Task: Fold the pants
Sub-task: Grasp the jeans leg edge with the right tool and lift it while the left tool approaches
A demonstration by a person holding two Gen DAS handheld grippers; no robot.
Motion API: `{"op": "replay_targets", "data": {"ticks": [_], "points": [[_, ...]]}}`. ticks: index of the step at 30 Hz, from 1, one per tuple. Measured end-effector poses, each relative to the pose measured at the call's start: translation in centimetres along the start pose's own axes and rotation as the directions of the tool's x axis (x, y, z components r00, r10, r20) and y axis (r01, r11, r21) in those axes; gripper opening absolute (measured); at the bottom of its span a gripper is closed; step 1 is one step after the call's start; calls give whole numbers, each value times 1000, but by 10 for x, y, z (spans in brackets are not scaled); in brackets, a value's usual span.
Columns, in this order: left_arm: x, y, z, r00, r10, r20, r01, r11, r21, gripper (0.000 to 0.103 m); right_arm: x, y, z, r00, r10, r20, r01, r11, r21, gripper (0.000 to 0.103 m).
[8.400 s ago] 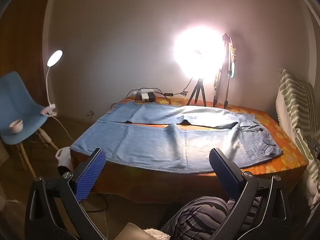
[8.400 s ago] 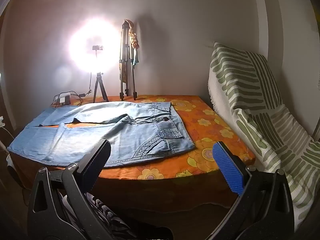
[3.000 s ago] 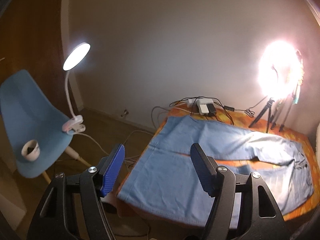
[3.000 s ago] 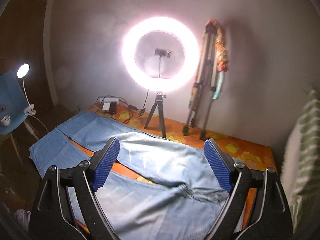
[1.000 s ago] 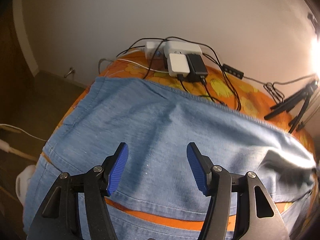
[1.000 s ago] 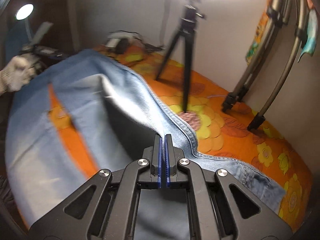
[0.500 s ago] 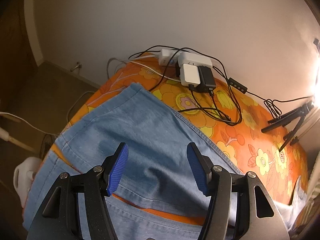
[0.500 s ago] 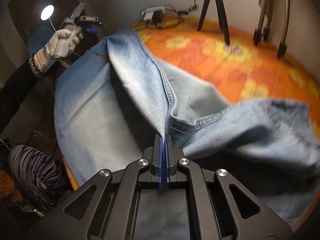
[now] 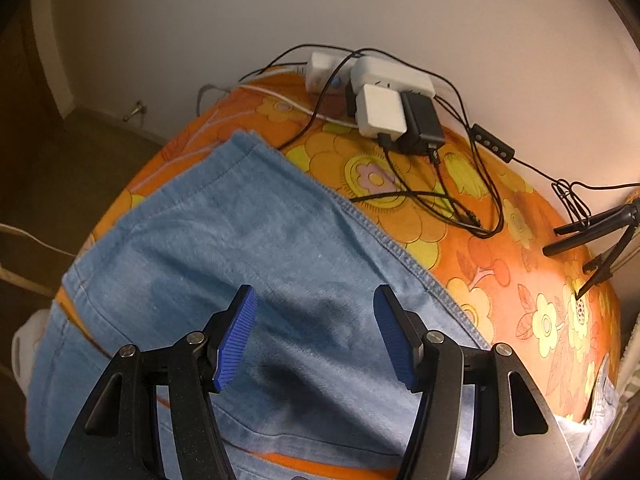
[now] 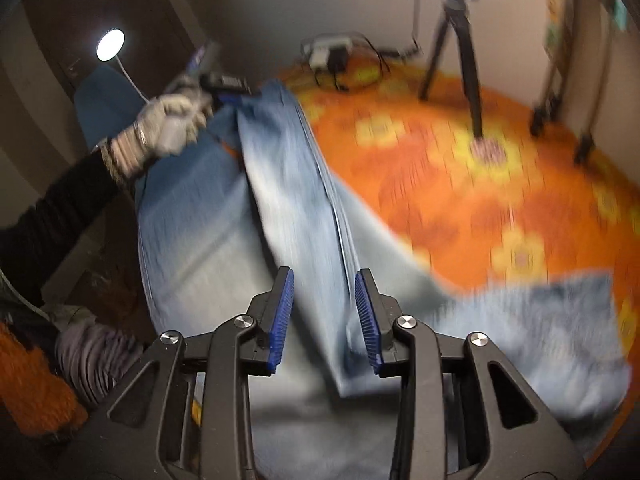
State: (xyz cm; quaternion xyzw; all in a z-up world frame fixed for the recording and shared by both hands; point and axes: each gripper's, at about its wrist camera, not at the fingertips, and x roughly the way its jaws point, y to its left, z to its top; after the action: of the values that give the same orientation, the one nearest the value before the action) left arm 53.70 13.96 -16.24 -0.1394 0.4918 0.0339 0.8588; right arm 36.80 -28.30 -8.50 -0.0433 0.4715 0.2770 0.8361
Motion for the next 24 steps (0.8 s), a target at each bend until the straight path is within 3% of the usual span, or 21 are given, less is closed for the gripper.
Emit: {"op": "replay_targets", "data": {"ticks": [4,13,19,22,24], "points": [[-1,9,-1,1000,-1,0,1,1000,-15,60,48,12,57,1000,0,26,0,1000,-21,38],[-23,49,13,999,21,27,-20,999,-28,60,216,49,178,1000,-4,5,4,998,-69,38],[-18,68,27,999,9,33,-7,999,-54,60,293,59,227,999,-41,-6,41,998,-40,40],[-12,73,32,1000,-7,30,9,998,-68,60,312,58,236,998,-56,-28,56,998,-26,52],[-8,76,34,999,-28,26,30,996,-83,60,322,55,239,997,-57,-49,56,998,-18,53]]}}
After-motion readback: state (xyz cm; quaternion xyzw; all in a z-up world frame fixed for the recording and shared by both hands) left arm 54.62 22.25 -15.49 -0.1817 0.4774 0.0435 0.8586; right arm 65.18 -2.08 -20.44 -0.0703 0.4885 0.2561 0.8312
